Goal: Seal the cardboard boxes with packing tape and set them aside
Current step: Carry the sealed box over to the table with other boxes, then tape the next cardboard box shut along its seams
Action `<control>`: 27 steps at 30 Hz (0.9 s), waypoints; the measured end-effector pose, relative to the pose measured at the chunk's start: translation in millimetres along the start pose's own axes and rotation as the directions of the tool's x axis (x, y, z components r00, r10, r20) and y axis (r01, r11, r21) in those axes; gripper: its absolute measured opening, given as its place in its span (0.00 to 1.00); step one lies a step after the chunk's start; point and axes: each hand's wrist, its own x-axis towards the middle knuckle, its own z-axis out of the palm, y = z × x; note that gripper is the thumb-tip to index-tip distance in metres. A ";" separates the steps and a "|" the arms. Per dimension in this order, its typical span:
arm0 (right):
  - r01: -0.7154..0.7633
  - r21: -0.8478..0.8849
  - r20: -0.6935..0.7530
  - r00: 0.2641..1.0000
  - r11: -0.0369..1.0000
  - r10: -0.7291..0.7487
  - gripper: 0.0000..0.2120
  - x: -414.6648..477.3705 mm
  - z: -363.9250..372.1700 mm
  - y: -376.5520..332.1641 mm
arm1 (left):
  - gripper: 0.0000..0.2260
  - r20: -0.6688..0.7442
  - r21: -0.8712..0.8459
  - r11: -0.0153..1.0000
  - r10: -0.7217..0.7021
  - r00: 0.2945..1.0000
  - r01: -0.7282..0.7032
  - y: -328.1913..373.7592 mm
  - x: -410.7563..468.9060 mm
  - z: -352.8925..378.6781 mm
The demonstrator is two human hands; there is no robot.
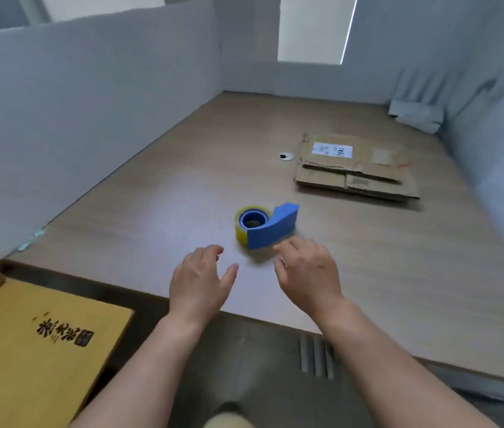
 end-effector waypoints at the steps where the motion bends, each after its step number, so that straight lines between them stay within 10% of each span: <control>1: -0.045 -0.014 0.002 0.999 0.999 0.045 0.14 -0.5 -0.9 14.1 | 0.21 0.019 -0.003 0.999 0.032 0.999 -0.032 10.1 9.8 8.8; 23: -0.449 -0.300 0.142 0.852 0.842 0.504 0.08 136.6 38.3 286.1 | 0.27 0.290 -0.032 0.964 0.261 0.921 -0.263 167.7 310.4 148.2; 27: -0.527 -0.334 0.247 0.751 0.782 0.612 0.24 165.6 65.5 334.2 | 0.30 0.329 -0.039 0.978 0.207 0.921 -0.206 173.9 362.0 181.8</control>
